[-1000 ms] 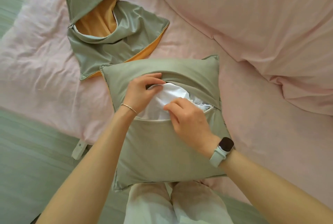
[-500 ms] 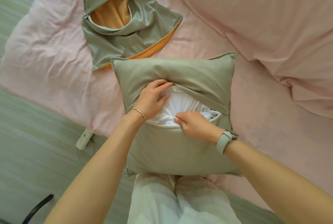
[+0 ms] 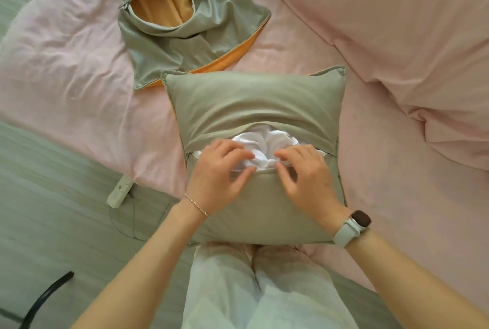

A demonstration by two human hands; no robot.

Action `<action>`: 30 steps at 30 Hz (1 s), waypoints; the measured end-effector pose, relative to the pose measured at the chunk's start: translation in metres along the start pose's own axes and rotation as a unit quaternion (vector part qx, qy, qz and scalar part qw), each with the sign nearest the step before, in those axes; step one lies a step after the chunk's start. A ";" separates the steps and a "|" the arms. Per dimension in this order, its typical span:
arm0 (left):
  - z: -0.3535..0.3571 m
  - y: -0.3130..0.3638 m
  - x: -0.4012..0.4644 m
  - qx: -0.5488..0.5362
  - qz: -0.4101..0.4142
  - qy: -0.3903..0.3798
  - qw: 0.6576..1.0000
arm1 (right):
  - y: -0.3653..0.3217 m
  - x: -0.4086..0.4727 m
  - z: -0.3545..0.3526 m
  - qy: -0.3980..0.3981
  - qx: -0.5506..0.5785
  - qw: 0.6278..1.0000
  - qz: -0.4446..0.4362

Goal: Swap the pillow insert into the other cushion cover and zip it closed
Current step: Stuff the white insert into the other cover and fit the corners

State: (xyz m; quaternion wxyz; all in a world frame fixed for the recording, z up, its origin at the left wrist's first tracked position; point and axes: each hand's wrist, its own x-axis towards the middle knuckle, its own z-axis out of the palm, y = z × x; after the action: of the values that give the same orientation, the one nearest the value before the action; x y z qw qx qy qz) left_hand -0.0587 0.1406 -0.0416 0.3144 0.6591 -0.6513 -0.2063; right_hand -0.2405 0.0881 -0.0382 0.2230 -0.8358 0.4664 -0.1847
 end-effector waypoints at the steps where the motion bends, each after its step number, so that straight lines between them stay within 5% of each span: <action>1: 0.004 0.000 -0.009 0.018 0.021 -0.030 0.999 | 0.003 -0.007 -0.002 -0.025 -0.017 1.000 -0.007; 6: 0.019 0.011 -0.029 0.197 0.026 -0.058 0.978 | 0.010 -0.018 -0.005 -0.110 -0.111 0.987 -0.031; 11: 0.018 0.021 -0.029 0.230 0.023 -0.006 0.973 | 0.005 -0.016 -0.007 -0.133 -0.086 0.986 -0.042; 15: 0.011 0.021 -0.022 0.208 0.016 -0.038 0.977 | 0.006 -0.023 -0.008 -0.132 -0.082 0.987 -0.041; 21: 0.008 0.024 -0.007 0.217 0.029 -0.170 0.961 | 0.003 -0.017 -0.004 -0.169 -0.161 0.970 -0.061; 26: 0.004 0.034 0.032 0.287 -0.016 -0.374 0.882 | 0.006 -0.012 -0.003 -0.125 -0.114 0.983 -0.068; 30: -0.004 0.027 0.044 0.251 0.007 -0.401 0.881 | 0.013 -0.013 -0.003 -0.068 -0.071 0.991 -0.094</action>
State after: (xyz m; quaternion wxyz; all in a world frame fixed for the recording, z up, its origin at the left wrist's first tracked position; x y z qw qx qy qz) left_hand -0.0726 0.0992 -0.0141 -0.1485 0.5723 -0.7562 -0.2803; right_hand -0.2574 0.0927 -0.0444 0.1762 -0.9003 0.3815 -0.1136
